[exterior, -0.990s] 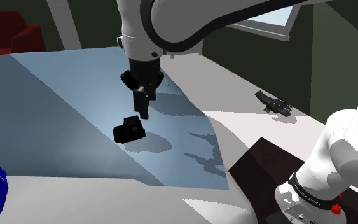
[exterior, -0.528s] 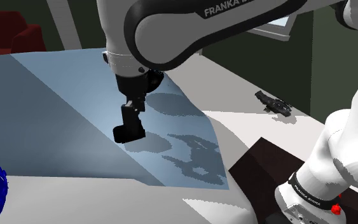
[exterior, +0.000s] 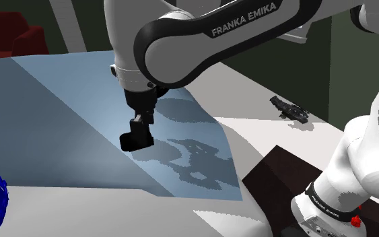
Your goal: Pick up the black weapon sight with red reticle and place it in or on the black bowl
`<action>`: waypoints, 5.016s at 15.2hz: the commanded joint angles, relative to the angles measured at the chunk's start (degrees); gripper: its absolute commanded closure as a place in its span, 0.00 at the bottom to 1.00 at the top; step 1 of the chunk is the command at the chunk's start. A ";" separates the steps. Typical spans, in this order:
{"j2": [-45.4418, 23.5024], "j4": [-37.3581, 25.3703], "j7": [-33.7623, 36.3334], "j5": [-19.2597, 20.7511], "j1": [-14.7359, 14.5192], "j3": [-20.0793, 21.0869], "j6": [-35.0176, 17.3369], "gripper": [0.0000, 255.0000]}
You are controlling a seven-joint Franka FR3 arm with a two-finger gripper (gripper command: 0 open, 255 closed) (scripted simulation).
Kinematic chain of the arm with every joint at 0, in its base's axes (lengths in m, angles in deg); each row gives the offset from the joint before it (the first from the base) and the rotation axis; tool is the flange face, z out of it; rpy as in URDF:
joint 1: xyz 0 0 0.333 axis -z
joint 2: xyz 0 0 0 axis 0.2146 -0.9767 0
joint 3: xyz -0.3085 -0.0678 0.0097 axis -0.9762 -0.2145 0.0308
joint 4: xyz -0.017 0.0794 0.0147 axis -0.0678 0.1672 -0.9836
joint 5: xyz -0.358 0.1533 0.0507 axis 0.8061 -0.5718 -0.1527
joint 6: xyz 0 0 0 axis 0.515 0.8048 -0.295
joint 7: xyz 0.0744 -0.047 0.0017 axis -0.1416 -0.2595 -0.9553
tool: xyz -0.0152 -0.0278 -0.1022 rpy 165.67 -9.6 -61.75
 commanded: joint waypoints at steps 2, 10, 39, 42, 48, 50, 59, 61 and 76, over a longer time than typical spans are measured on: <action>-0.01 0.01 0.01 0.01 -0.01 0.00 -0.02 0.00; -0.02 -0.01 0.01 0.01 -0.01 0.00 -0.01 1.00; 1.11 -18.76 -1.25 -0.91 -0.32 0.38 19.74 1.00; 0.58 -21.74 -1.21 -0.70 -0.50 0.47 22.23 1.00; -1.09 -26.68 -3.56 -0.21 0.55 -0.45 25.48 1.00; -2.19 -28.23 -5.93 0.02 1.82 -1.44 25.86 1.00; -10.80 -40.67 -15.83 1.77 6.71 -5.32 29.45 1.00; -13.75 -45.16 -17.91 2.34 7.51 -6.06 30.93 1.00; -18.25 -44.26 -22.74 2.74 11.24 -7.52 25.39 1.00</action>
